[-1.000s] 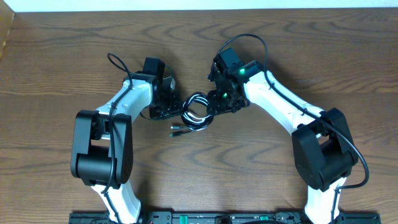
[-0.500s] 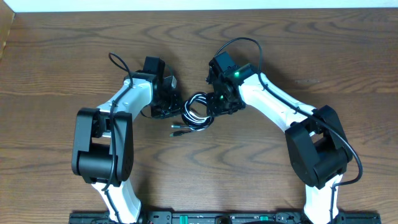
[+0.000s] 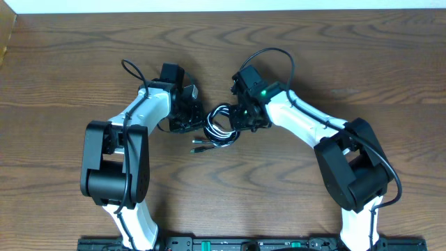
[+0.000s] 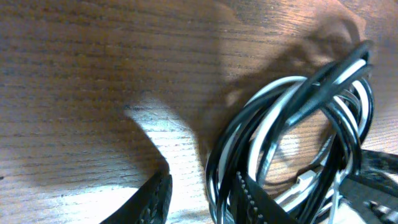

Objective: Untangle cables

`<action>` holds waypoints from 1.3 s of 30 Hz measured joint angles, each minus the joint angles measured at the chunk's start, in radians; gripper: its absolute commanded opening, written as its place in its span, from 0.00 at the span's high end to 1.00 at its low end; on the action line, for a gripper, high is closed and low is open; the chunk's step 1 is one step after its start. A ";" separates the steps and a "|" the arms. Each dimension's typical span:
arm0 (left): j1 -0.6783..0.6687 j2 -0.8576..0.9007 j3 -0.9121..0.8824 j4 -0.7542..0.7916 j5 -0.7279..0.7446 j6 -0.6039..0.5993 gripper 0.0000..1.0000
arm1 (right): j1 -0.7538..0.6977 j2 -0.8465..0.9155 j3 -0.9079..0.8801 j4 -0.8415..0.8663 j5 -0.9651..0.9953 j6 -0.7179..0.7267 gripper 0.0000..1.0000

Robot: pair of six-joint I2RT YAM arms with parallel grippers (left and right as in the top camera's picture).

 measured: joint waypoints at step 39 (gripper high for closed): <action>-0.006 0.017 -0.002 -0.014 0.043 0.097 0.86 | 0.021 -0.003 -0.075 0.126 0.044 0.065 0.99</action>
